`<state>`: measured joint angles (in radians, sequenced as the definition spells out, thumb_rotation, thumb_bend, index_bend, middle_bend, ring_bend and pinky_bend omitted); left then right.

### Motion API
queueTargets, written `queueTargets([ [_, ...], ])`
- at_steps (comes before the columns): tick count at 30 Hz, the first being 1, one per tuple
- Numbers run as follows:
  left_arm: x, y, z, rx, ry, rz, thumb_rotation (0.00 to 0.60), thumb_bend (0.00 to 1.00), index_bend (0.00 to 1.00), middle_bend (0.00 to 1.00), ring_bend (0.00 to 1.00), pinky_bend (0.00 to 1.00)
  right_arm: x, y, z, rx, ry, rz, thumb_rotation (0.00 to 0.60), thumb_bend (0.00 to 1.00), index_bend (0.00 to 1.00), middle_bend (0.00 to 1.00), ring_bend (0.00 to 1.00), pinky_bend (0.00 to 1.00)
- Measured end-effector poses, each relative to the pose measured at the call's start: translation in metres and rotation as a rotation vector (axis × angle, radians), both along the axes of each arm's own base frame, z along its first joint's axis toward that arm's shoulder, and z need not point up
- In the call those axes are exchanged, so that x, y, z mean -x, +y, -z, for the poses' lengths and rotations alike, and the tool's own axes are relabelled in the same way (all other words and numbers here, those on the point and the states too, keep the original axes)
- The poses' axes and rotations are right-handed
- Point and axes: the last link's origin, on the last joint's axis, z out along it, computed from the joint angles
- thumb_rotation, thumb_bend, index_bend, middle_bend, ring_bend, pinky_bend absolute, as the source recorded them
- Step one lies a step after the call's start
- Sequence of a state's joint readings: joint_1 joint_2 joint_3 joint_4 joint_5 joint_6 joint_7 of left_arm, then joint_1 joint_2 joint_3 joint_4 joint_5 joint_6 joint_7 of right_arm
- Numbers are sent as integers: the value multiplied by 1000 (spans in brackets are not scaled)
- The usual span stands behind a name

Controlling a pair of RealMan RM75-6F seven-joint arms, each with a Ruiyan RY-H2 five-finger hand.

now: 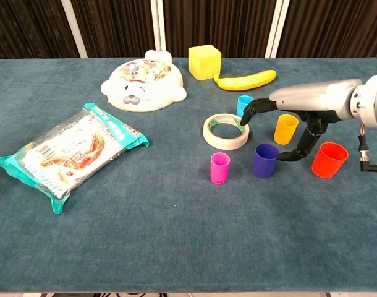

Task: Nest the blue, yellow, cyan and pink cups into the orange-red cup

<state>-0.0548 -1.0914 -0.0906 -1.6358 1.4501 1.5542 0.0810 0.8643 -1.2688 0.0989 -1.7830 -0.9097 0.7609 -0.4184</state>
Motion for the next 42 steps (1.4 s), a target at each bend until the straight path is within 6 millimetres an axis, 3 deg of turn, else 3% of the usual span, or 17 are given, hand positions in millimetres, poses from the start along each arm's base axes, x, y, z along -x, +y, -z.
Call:
queueTargets([
  [42,-1,0,3,0,5,0,600,128,39,19,0,0,17,-9,26,16,35,1,600,413,344,28,45,35],
])
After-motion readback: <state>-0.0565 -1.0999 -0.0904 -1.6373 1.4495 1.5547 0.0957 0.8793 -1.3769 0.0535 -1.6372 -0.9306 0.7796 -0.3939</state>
